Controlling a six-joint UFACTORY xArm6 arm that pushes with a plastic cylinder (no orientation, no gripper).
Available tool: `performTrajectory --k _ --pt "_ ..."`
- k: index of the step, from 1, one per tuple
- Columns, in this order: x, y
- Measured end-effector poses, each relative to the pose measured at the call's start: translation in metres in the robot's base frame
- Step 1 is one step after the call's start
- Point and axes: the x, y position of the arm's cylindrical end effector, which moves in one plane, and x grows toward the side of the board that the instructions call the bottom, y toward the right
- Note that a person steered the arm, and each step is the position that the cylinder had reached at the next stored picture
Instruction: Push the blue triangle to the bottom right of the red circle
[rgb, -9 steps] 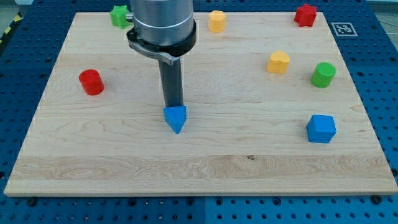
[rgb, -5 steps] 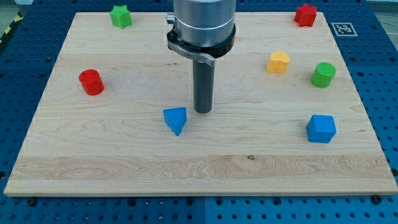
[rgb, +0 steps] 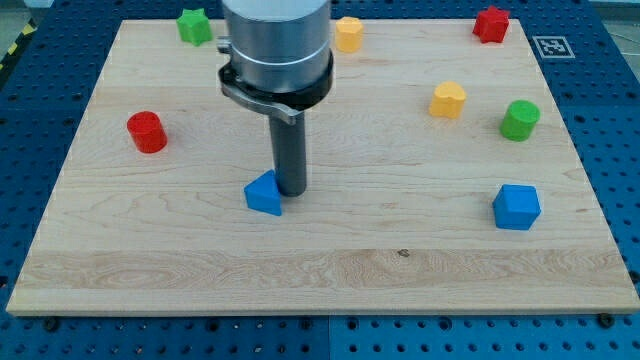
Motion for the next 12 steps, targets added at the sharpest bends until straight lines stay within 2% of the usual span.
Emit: performTrajectory --k 3,4,10,12 --pt "0.0 -0.004" --pt "0.012 -0.004" --pt "-0.004 -0.078" --pt "0.013 -0.087"
